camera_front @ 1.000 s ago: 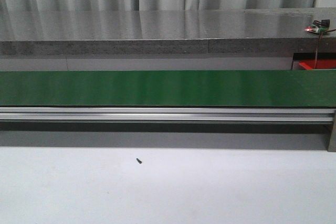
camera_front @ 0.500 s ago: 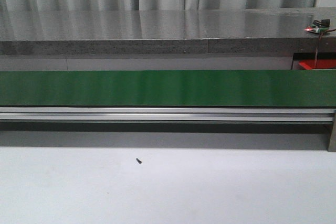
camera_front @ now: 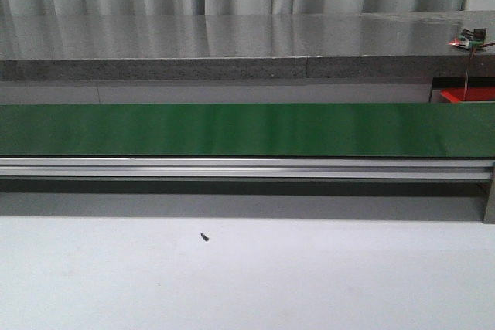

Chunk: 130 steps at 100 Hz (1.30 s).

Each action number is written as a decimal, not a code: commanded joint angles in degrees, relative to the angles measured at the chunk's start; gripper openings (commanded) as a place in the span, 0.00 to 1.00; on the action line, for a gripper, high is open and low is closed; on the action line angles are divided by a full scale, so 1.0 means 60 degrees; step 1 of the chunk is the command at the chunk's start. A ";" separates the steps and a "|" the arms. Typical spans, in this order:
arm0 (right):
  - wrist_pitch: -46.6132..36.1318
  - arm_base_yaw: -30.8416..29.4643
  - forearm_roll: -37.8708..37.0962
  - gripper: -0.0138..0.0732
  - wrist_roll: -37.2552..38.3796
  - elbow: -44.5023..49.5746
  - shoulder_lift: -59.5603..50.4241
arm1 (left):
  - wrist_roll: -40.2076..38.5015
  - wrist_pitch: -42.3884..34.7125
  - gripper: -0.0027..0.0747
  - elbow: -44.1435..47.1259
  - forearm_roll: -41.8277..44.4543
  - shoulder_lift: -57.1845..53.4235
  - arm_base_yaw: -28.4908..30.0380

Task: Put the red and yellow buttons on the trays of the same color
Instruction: 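Close the left gripper on a yellow push-button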

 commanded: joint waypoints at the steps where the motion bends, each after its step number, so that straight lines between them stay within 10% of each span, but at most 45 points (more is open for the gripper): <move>1: -0.0561 0.0022 -0.0087 0.08 -0.0052 -0.0227 0.0026 | -0.0629 -0.0205 0.72 -0.0704 0.0065 -0.0101 0.0006; 130: -0.0441 0.0022 -0.0191 0.08 -0.0052 -0.0149 0.0026 | -0.1118 -0.2161 0.72 -0.1269 -0.0377 0.1964 -0.0113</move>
